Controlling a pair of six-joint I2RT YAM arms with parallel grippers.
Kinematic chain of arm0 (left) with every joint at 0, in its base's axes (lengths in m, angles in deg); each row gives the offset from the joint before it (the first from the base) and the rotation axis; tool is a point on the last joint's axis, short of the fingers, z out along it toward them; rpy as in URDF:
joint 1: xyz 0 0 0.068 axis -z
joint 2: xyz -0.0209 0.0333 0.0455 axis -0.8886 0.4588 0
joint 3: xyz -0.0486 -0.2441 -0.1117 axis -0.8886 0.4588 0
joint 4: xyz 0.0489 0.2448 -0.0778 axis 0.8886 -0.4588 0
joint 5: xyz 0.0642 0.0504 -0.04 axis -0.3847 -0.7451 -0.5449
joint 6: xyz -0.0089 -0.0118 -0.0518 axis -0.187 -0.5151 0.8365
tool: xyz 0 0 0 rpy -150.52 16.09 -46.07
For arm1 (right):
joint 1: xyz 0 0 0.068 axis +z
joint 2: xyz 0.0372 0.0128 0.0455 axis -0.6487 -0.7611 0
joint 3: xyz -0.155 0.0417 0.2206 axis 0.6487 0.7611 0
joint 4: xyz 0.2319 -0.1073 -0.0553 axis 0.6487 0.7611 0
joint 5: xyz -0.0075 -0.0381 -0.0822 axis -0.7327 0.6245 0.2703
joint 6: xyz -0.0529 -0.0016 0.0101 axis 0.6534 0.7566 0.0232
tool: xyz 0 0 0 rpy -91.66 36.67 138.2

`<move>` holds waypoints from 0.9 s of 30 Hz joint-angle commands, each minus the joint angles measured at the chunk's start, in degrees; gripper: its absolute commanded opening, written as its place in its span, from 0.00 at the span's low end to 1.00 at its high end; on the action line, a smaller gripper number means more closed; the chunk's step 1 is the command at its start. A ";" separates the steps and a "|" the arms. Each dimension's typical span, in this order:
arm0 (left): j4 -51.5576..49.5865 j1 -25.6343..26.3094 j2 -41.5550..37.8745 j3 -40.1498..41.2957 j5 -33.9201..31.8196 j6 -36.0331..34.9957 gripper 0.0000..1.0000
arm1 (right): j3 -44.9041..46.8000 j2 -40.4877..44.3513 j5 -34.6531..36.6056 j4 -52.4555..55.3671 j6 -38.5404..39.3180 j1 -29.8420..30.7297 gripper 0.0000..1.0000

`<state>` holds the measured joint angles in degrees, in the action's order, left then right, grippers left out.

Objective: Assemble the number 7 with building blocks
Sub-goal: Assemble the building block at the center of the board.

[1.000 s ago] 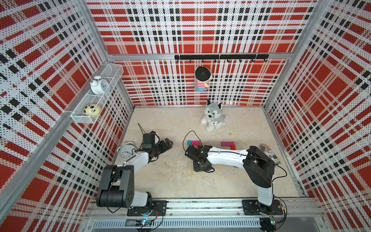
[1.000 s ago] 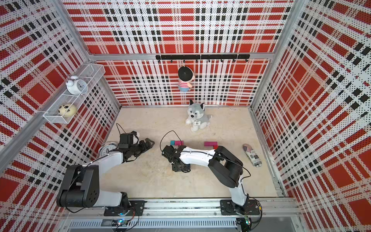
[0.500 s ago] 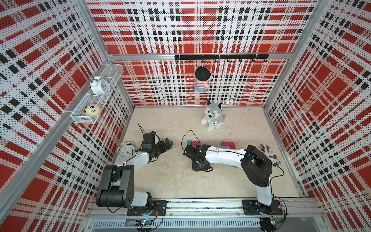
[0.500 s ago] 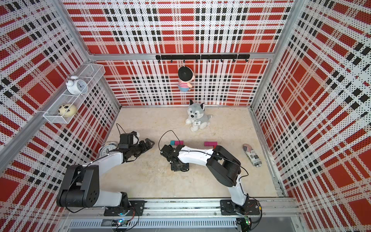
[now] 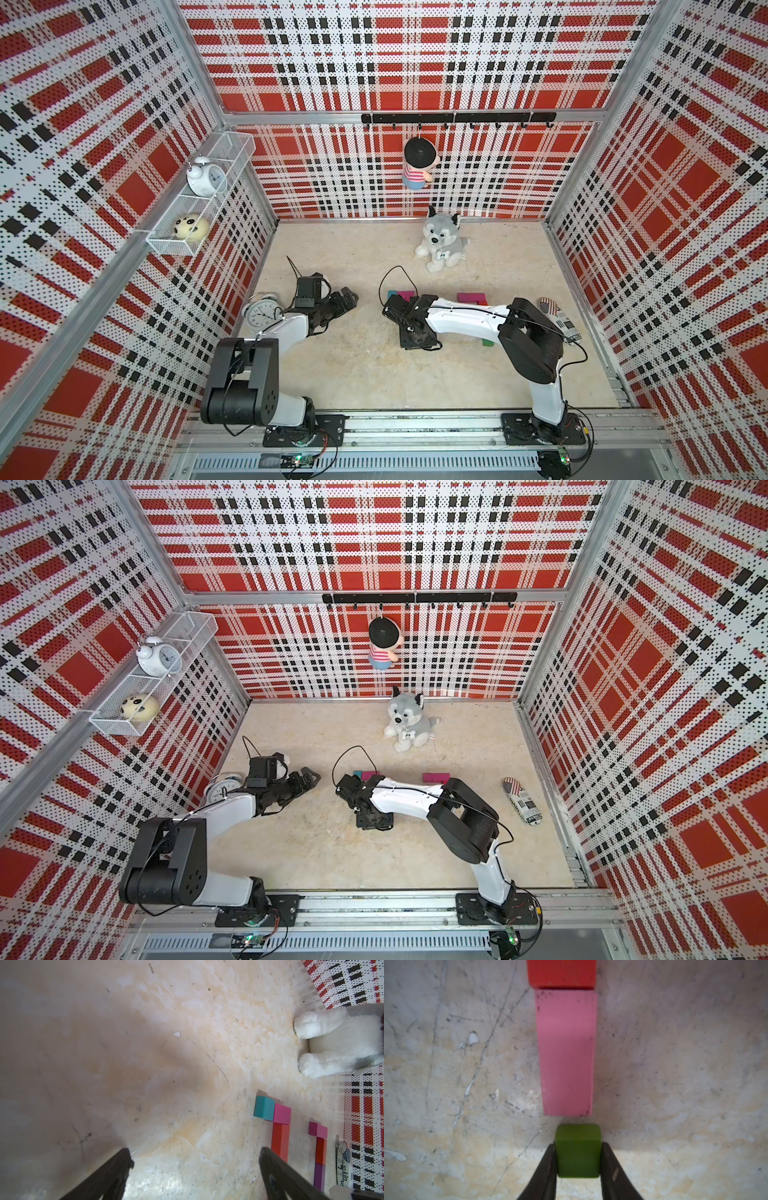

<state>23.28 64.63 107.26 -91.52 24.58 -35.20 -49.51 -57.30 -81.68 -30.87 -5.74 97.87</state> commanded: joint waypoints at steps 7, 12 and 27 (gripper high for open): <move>0.75 0.27 0.64 -1.01 0.09 -0.18 0.98 | -0.83 -2.20 -0.34 -0.79 0.18 -0.62 0.34; 0.75 0.26 0.73 -1.02 0.10 -0.26 0.98 | -1.62 -2.91 -0.69 -0.94 0.10 -0.64 0.35; 0.92 0.27 0.71 -0.74 0.27 -0.43 0.98 | -2.26 -4.15 -0.71 -0.74 0.03 -1.25 0.35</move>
<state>23.32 64.63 107.59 -91.52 24.63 -35.20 -51.78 -59.03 -82.12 -30.72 -5.60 97.17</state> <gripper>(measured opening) 0.983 0.357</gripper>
